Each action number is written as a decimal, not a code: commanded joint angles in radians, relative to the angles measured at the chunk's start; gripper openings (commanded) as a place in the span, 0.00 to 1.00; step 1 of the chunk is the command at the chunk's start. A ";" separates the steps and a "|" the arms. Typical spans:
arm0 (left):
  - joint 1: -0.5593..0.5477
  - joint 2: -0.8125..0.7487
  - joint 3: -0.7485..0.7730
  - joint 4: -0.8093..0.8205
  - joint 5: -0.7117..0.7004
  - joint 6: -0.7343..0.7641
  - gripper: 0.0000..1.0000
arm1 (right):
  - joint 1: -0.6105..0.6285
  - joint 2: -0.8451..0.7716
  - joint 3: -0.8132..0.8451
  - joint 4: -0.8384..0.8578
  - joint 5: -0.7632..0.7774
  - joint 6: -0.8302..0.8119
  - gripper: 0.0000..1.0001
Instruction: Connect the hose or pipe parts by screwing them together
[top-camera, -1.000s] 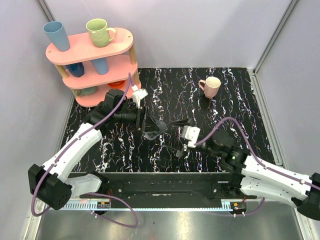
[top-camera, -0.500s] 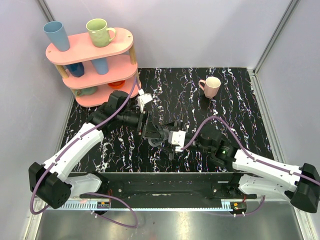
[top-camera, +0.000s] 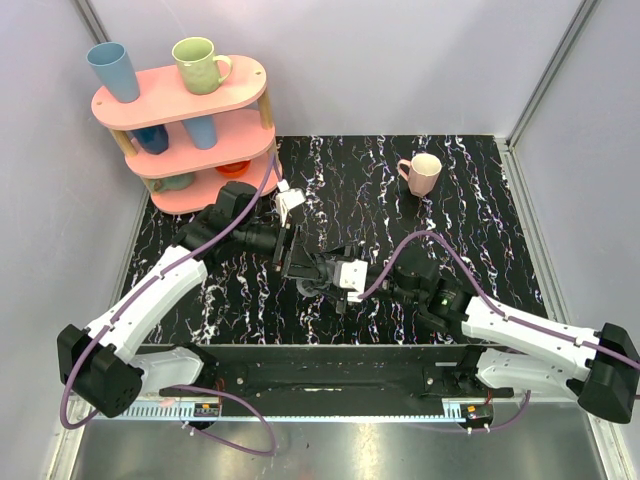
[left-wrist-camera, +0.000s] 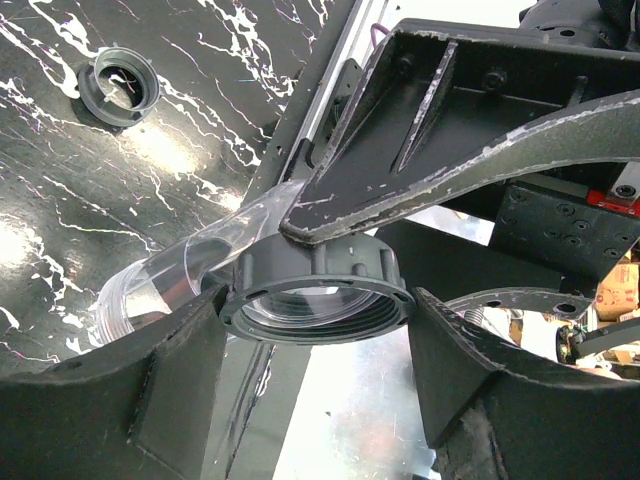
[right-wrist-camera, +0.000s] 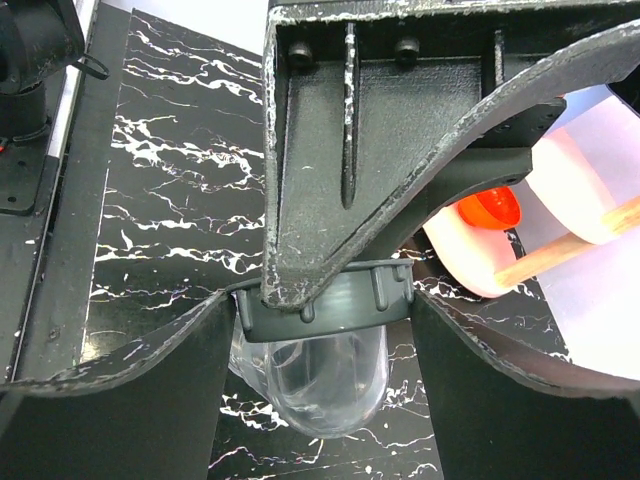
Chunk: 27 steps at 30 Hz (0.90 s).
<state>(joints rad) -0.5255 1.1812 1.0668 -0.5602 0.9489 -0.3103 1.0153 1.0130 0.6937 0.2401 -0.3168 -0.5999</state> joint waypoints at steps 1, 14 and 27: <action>-0.004 -0.006 0.036 0.039 0.050 0.013 0.00 | 0.000 0.016 0.052 0.010 -0.047 -0.017 0.79; -0.002 0.001 0.058 0.029 -0.001 -0.004 0.56 | 0.000 0.038 0.055 0.014 -0.056 -0.011 0.31; 0.121 -0.133 0.013 0.083 -0.252 -0.185 0.72 | -0.035 -0.116 -0.089 0.209 -0.007 0.112 0.23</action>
<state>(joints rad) -0.5014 1.1229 1.0798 -0.5354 0.9161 -0.3988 0.9951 0.9844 0.6422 0.3969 -0.3222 -0.5289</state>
